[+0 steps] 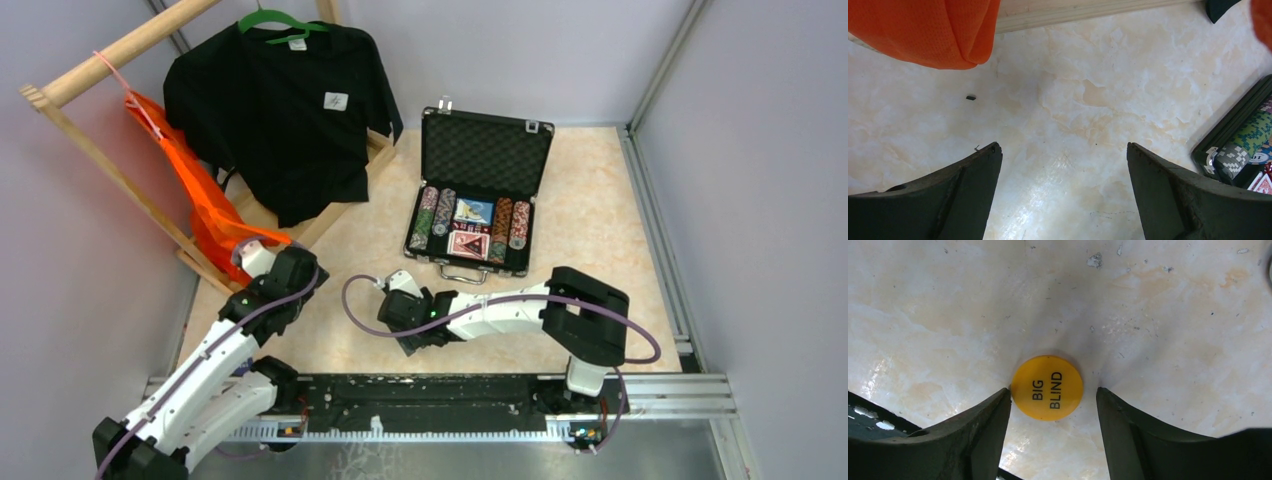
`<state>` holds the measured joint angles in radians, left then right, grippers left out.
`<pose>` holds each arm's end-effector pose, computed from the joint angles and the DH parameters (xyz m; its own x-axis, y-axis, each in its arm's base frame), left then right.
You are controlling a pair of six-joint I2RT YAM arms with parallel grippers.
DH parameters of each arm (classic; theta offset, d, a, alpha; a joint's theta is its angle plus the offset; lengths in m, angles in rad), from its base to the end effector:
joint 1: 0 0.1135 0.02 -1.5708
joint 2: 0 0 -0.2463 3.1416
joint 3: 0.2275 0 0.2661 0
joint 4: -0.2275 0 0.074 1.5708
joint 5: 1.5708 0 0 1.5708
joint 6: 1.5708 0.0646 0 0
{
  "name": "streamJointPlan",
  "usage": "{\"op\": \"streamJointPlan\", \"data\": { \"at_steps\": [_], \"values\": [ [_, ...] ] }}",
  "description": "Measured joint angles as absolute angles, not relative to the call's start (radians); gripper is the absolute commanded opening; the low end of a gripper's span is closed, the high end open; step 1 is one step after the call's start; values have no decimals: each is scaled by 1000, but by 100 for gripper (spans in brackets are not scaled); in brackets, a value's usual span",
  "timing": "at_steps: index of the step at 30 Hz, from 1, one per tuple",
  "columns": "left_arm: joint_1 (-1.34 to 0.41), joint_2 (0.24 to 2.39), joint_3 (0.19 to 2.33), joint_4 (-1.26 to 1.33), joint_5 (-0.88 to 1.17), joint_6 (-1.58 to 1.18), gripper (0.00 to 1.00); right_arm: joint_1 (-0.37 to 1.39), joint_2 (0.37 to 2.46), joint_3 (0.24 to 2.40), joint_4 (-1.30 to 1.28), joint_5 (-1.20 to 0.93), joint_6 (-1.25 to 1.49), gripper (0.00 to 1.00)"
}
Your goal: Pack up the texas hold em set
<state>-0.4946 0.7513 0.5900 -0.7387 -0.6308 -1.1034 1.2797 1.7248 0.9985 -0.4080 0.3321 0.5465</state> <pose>0.1800 -0.0538 0.2004 -0.3648 -0.6224 -0.6925 -0.5882 0.7306 -0.3468 0.1202 0.3279 0.1072 -0.6723 -0.5320 -0.5147 -0.6047 0.7958 -0.0327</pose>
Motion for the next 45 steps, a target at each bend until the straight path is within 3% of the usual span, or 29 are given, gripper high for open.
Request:
{"op": "streamJointPlan", "data": {
  "at_steps": [8,18,35,45],
  "values": [
    [-495,756,590,-734,-620,-1100,99,1301,1746,1023,-416,350,559,51],
    [-495,756,588,-730,-610,-1091,99,1303,1746,1028,-426,355,570,46],
    [-495,751,578,-717,-599,-1079,99,1290,1732,1029,-472,370,570,46],
    [-495,751,577,-715,-597,-1079,99,1178,1646,1028,-480,361,523,46]
  ]
}}
